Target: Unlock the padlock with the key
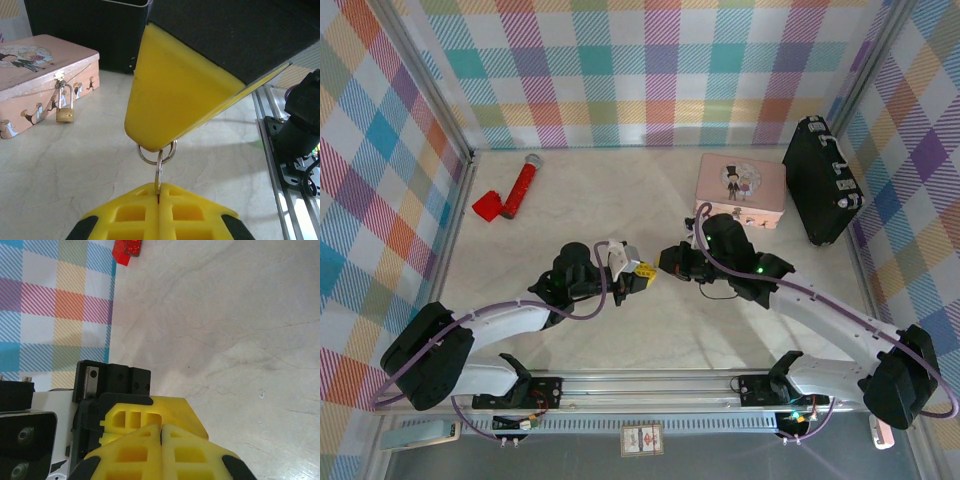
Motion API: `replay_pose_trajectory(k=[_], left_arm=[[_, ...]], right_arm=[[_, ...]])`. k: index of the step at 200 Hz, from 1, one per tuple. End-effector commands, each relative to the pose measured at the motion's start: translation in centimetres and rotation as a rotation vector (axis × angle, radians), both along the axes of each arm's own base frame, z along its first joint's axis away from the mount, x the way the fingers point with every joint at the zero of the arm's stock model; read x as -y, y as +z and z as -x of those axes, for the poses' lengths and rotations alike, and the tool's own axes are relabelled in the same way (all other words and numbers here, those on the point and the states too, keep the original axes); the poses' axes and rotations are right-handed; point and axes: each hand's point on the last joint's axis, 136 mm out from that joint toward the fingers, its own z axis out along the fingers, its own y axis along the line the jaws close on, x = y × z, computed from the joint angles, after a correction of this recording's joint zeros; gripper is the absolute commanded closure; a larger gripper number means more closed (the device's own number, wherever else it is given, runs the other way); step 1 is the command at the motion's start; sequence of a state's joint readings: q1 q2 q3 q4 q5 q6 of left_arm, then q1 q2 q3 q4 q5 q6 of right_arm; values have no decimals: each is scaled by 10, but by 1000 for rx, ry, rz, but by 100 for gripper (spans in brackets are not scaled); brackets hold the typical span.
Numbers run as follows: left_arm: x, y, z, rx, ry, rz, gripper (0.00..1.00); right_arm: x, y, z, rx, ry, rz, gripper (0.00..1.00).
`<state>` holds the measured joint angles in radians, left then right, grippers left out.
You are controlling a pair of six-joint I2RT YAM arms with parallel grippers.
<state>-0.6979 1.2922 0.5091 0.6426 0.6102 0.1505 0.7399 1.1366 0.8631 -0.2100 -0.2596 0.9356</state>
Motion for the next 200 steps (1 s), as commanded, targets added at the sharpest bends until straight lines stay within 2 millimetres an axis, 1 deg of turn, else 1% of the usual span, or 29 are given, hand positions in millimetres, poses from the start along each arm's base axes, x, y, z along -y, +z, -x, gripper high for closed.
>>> replay_pose_trajectory(k=[1, 15, 33, 46, 55, 70, 89, 99, 102, 111, 121, 130, 155, 183, 192, 200], left_arm=[[2, 18, -2, 29, -22, -1, 100], [2, 13, -3, 7, -29, -62, 100], [-3, 5, -6, -2, -5, -137, 100], [-8, -1, -8, -1, 12, -195, 100], [-12, -11, -10, -15, 19, -269, 100], [-21, -26, -20, -43, 68, -407, 100], [-27, -38, -26, -53, 73, -538, 100], [-26, -36, -29, -38, 61, -567, 100], [-28, -40, -26, -55, 51, -591, 100], [-27, -39, -27, -54, 35, -609, 100], [-23, -35, -24, -49, -6, -620, 100], [-20, -33, -19, -33, -60, -633, 100], [-19, -36, 6, 39, -239, -713, 100], [-19, -32, 18, 30, -322, -763, 100], [-18, -33, 23, 28, -351, -772, 100], [-16, -33, 26, 28, -369, -778, 100]], right_arm=[[8, -3, 2, 47, 2, 49, 96], [13, -6, -1, 121, 27, 110, 82], [29, -15, -8, 226, 30, 231, 70], [43, -21, -13, 313, 11, 297, 65], [47, -22, -15, 396, 22, 315, 61], [54, -25, -16, 532, 29, 331, 56], [57, -21, -15, 703, 42, 312, 50], [57, -17, -11, 789, 58, 291, 45], [56, -16, -10, 812, 62, 286, 43], [56, -14, -8, 864, 75, 275, 40], [53, -14, -3, 903, 111, 262, 39], [46, -12, 6, 940, 180, 229, 40], [29, -13, 35, 1003, 360, 125, 41], [24, -14, 45, 1041, 379, 33, 40], [22, -13, 49, 1049, 394, 3, 43], [20, -15, 52, 1044, 406, -16, 48]])
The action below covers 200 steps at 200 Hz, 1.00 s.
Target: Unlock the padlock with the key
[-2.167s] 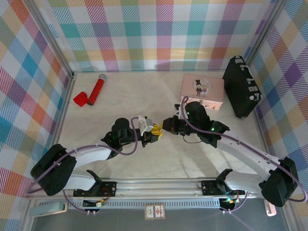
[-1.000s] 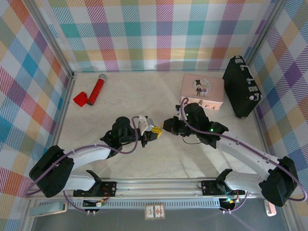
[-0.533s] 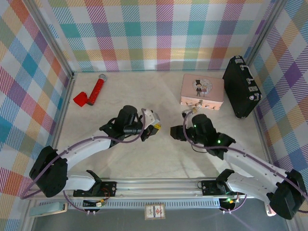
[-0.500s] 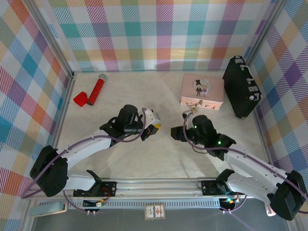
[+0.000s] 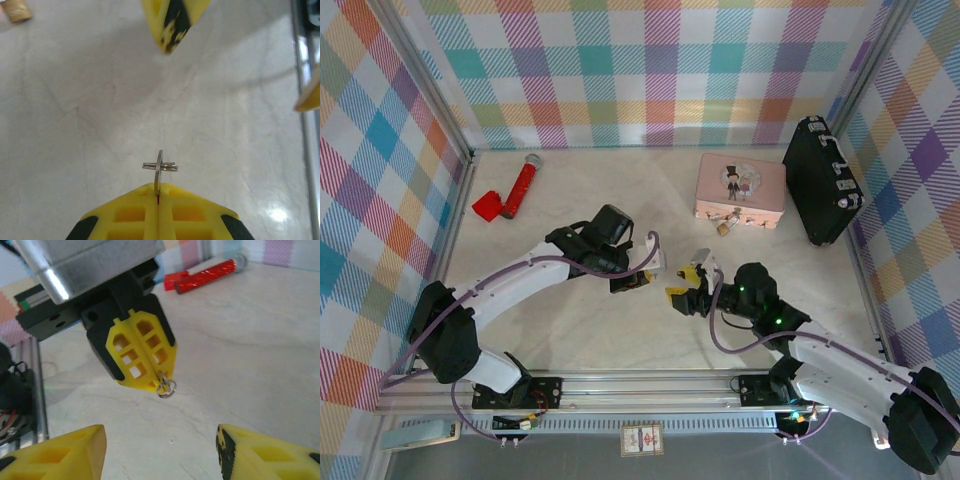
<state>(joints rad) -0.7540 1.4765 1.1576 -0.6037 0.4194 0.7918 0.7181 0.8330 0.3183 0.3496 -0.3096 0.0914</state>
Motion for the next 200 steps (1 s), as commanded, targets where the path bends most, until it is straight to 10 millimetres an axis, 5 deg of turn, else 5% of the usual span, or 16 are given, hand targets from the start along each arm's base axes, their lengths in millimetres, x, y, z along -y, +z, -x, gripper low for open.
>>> replay_pose_trajectory(k=[1, 73, 200], left_arm=[[-5, -6, 26, -55, -127, -70, 100], [4, -6, 41, -63, -192, -64, 100], [9, 1, 46, -64, -214, -32, 100]], right_arm=[[-12, 21, 16, 89, 128, -99, 49], [-21, 13, 20, 80, 194, -94, 66], [-36, 6, 17, 17, 261, -81, 76]])
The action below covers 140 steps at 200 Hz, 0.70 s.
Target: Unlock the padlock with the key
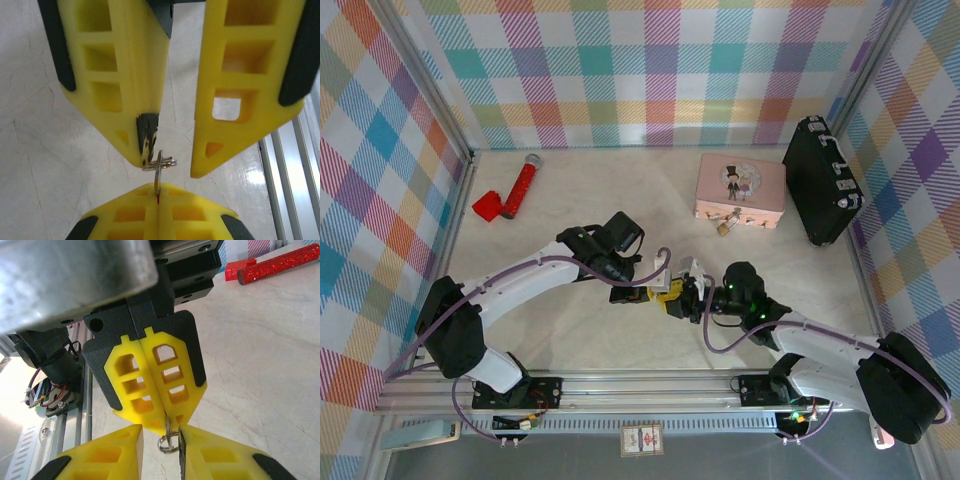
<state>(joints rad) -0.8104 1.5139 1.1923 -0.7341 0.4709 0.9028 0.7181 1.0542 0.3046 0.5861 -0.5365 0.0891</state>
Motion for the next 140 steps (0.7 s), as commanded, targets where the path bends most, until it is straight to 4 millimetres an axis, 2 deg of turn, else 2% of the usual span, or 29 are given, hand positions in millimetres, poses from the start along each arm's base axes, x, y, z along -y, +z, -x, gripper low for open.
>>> replay_pose_trajectory(k=[1, 34, 88, 140], left_arm=[[5, 12, 10, -8, -44, 31, 100], [5, 11, 11, -9, -45, 28, 100], [3, 13, 8, 14, -37, 30, 100], [3, 15, 5, 41, -25, 37, 100]], right_arm=[[-7, 21, -1, 46, 39, -44, 76], [-8, 18, -2, 40, 38, -31, 82], [-6, 5, -5, 33, 21, 30, 86], [-2, -4, -2, 27, 23, 57, 81]])
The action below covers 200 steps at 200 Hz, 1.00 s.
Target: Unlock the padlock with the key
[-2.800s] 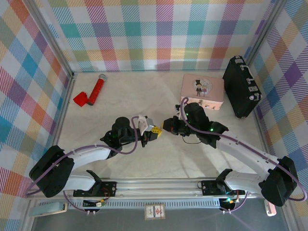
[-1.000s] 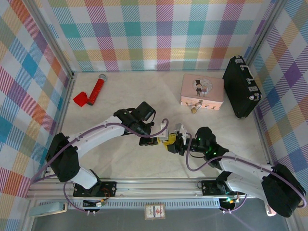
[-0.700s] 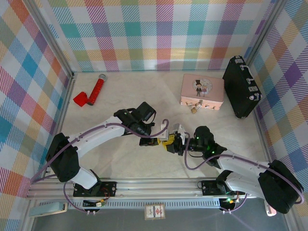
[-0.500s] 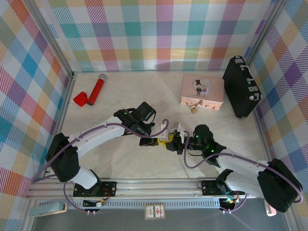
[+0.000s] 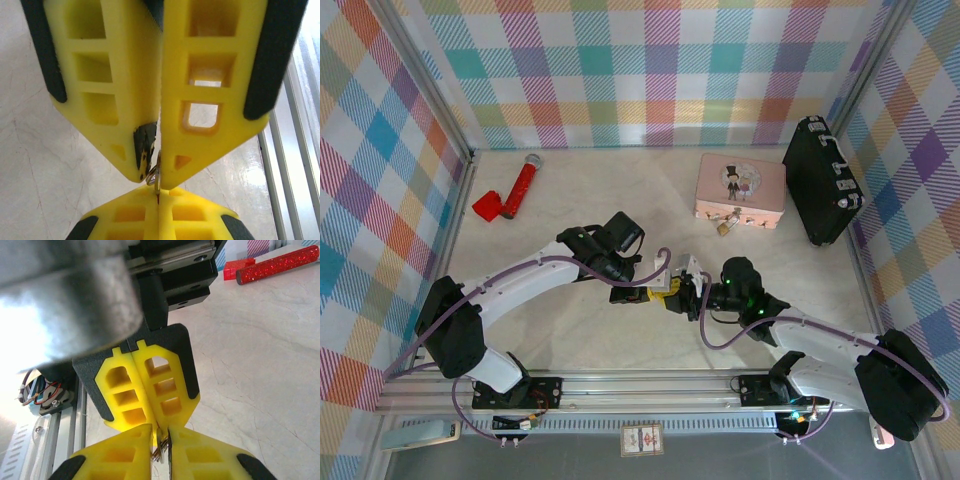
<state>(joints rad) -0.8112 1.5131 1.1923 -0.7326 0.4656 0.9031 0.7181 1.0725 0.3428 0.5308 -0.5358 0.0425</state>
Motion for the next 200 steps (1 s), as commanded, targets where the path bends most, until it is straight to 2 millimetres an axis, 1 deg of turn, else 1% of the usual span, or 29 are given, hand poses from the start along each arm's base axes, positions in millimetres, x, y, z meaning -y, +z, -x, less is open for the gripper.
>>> replay_pose_trajectory(k=[1, 25, 59, 94, 114, 128, 159, 172, 190, 198, 200], left_arm=[[3, 15, 5, 36, -26, 38, 100], [3, 16, 6, 36, -26, 41, 100], [3, 15, 7, 27, -30, 40, 100], [2, 12, 8, 17, -31, 35, 100], [2, 10, 10, 12, -35, 35, 99], [3, 10, 10, 13, -33, 38, 97], [5, 14, 3, 43, 9, 89, 86], [7, 20, -2, 59, 40, 142, 80], [5, 32, -11, 76, 100, 231, 75], [3, 40, -15, 73, 133, 285, 73], [3, 41, -15, 66, 139, 298, 73]], right_arm=[[1, -3, 2, 10, 14, 24, 81], [1, -4, 1, 12, 10, 27, 80], [1, 1, 1, 14, 10, 17, 87], [1, 6, 0, 17, -2, 2, 89], [3, 9, -3, 20, -25, -4, 95], [5, 11, -7, 16, -57, -12, 100], [10, 14, -17, -10, -140, -36, 100], [12, 15, -19, -25, -158, -51, 100], [15, 16, -24, -54, -191, -83, 100], [17, 16, -26, -75, -208, -100, 100], [18, 21, -27, -65, -211, -120, 100]])
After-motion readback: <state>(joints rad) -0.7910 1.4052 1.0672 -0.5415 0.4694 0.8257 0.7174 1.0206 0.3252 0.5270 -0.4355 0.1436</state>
